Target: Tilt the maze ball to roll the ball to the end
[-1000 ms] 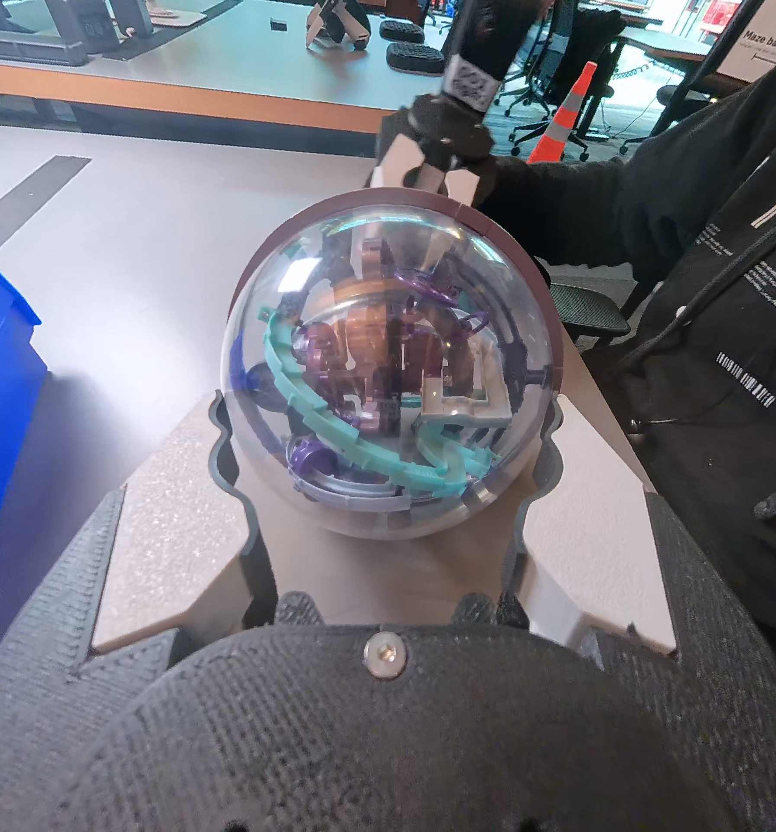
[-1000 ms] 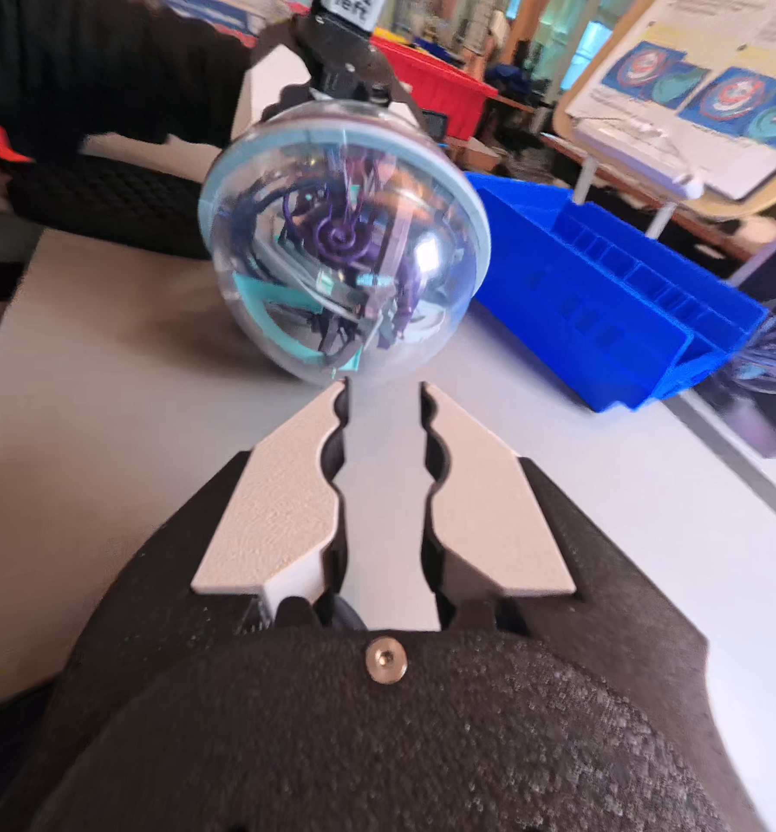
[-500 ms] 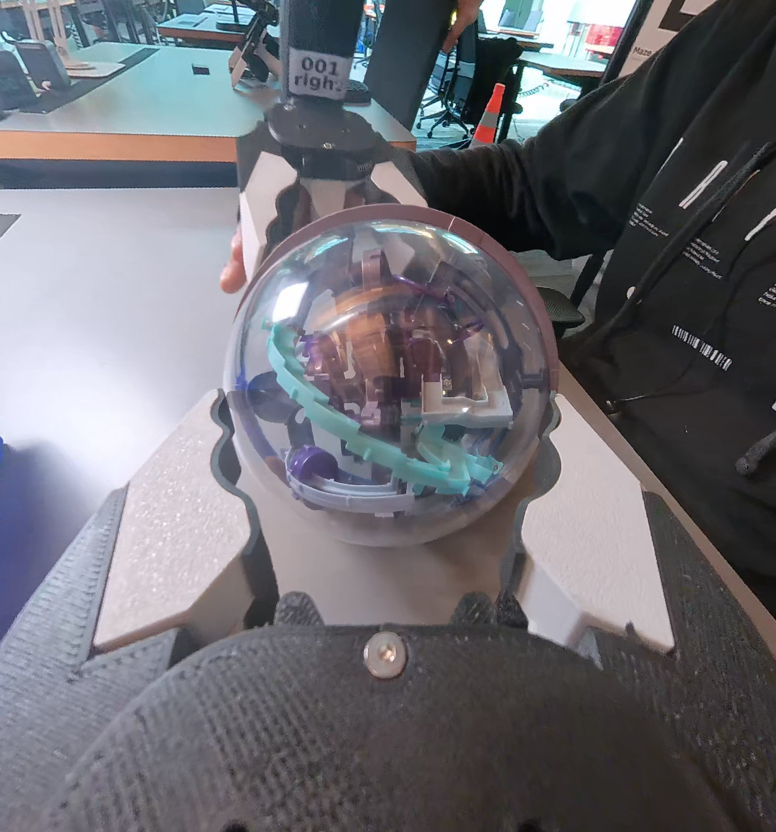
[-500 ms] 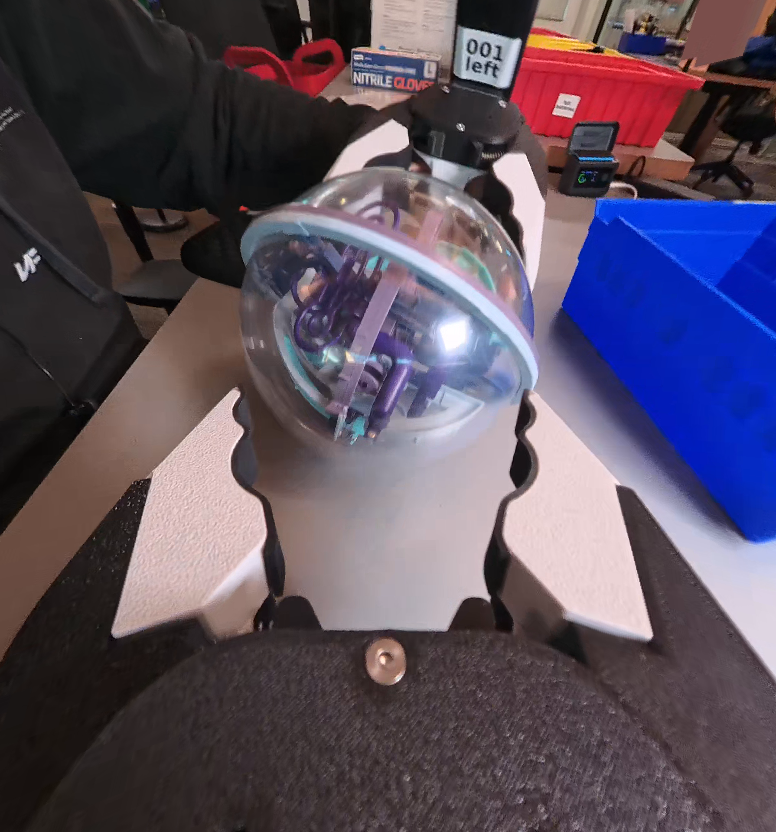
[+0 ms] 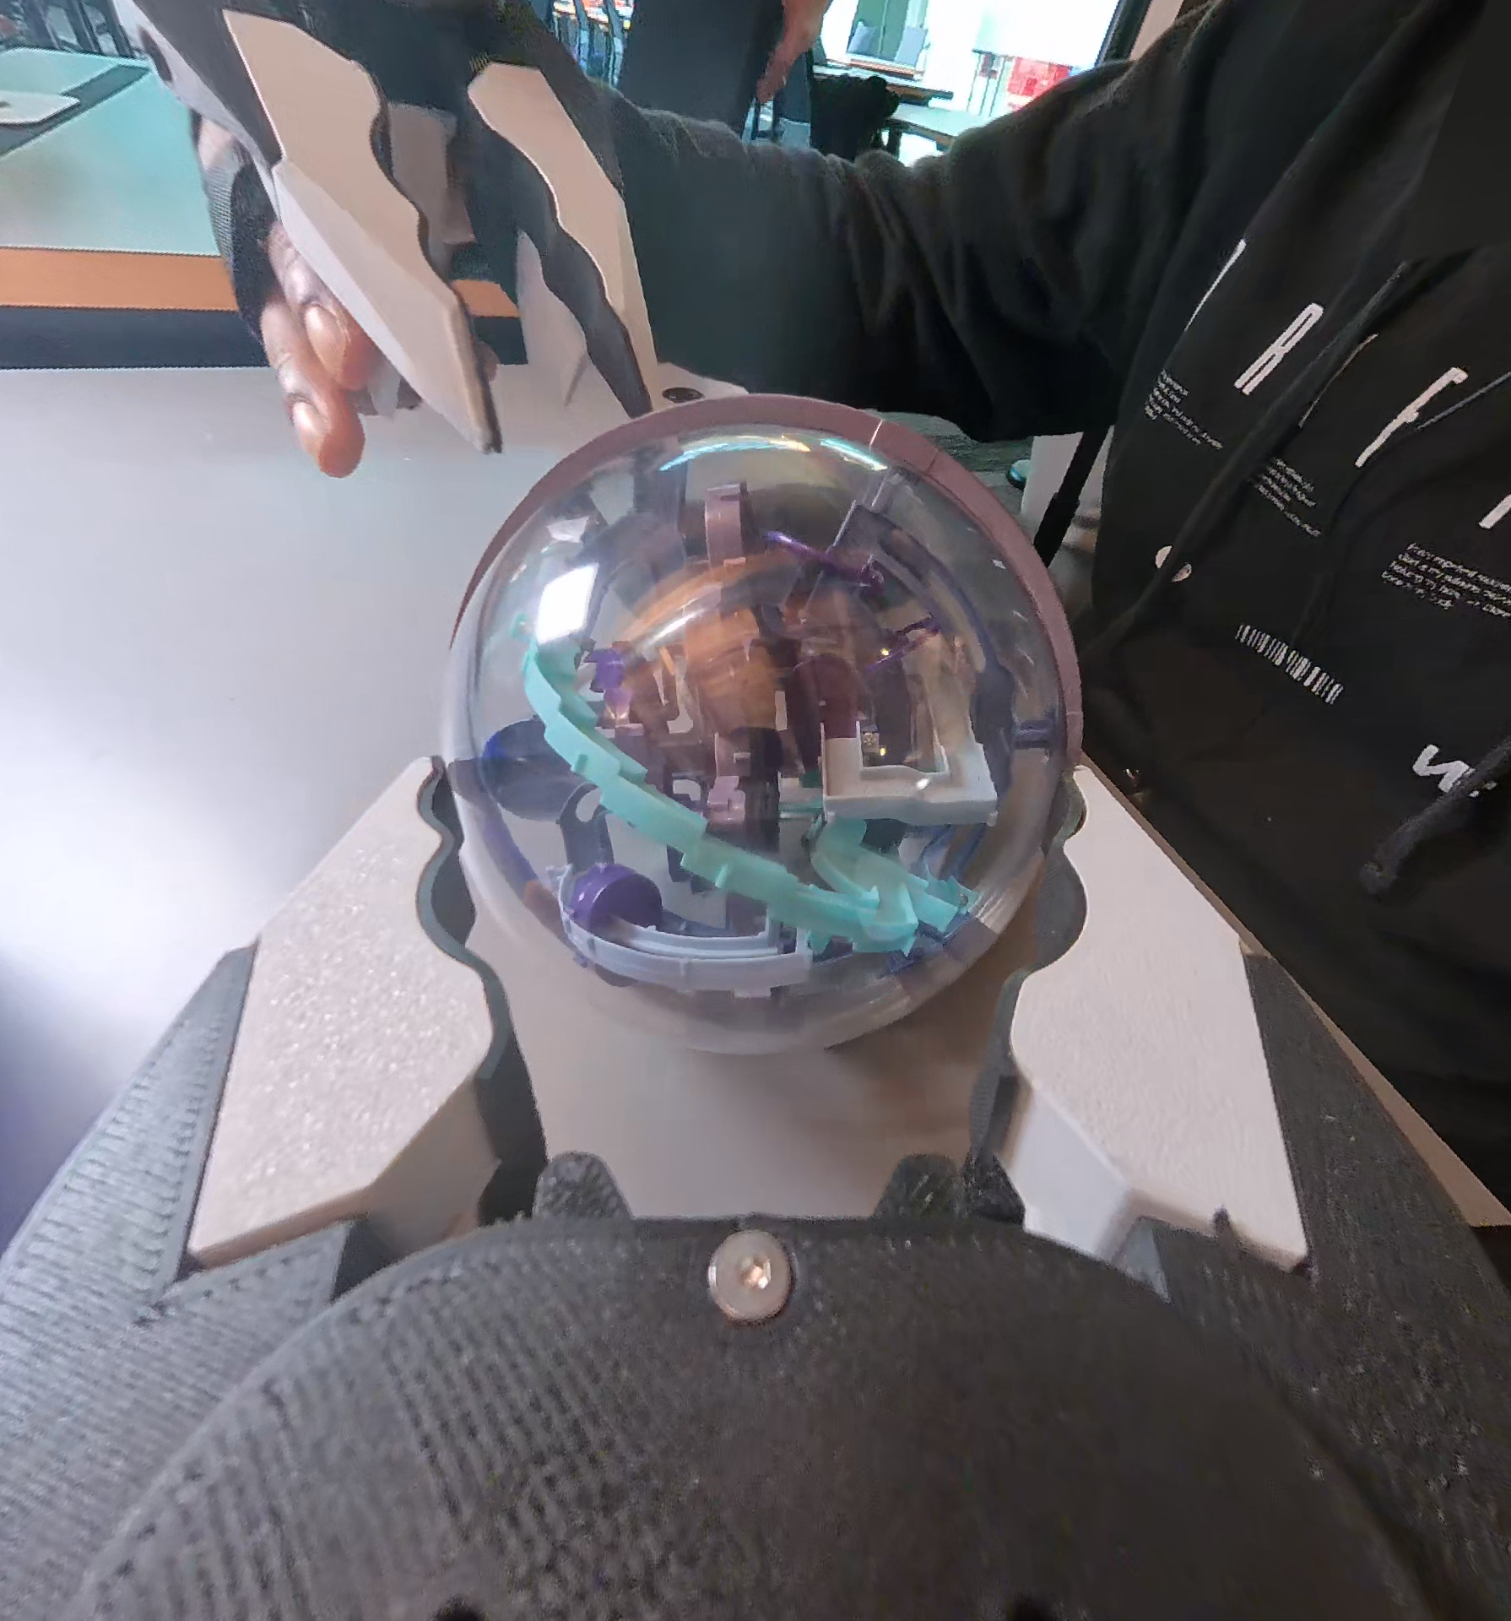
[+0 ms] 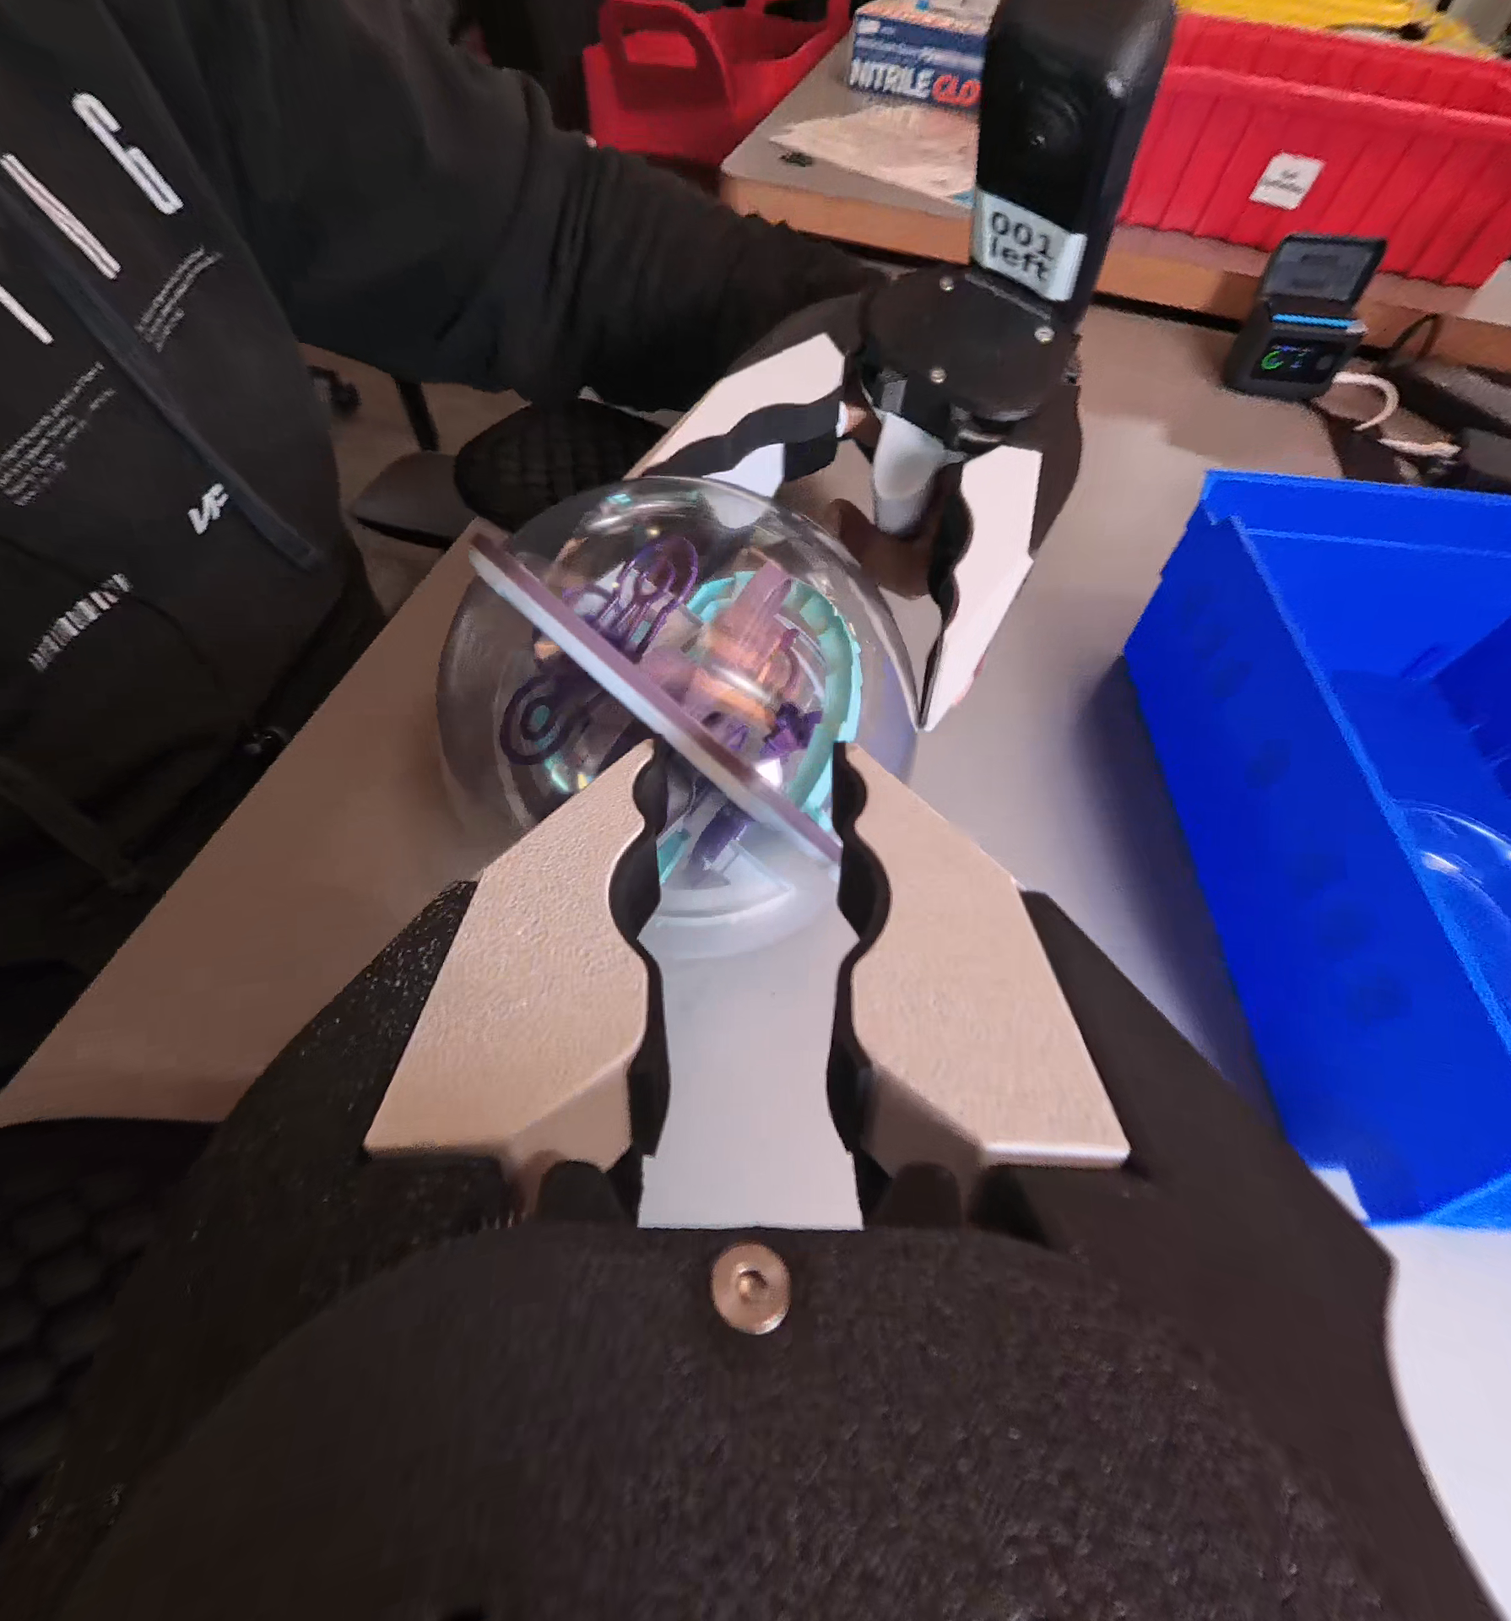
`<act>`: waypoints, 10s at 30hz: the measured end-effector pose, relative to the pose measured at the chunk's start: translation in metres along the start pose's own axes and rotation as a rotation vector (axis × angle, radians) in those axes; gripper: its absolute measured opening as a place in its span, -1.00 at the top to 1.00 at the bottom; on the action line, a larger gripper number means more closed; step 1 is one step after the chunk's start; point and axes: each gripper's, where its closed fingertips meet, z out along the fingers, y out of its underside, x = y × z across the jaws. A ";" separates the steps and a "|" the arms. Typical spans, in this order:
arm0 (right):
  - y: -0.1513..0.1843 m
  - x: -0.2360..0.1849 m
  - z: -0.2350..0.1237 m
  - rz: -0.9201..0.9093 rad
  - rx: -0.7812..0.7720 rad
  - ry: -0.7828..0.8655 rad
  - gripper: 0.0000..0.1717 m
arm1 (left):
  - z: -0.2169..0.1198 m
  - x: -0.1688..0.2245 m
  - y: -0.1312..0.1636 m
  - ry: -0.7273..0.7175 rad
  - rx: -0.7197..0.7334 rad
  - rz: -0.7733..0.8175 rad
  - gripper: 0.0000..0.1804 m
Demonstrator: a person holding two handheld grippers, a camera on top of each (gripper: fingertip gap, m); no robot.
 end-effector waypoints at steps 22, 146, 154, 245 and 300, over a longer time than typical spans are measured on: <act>-0.005 -0.022 0.011 -0.128 -0.253 -0.065 0.87 | -0.006 0.002 0.005 -0.021 -0.037 -0.014 -0.40; 0.088 -0.016 -0.037 0.347 0.066 0.158 0.93 | -0.009 -0.010 -0.043 -0.627 0.095 0.029 0.94; 0.093 -0.015 -0.035 0.332 0.034 0.203 0.78 | -0.006 -0.015 -0.052 -0.601 0.050 0.047 0.94; 0.074 -0.025 -0.024 0.317 0.039 0.146 0.92 | -0.011 -0.043 -0.054 -0.278 0.156 -0.082 0.94; 0.067 -0.009 -0.017 0.607 0.138 0.034 0.90 | -0.001 -0.043 -0.009 -0.117 0.116 -0.462 -0.38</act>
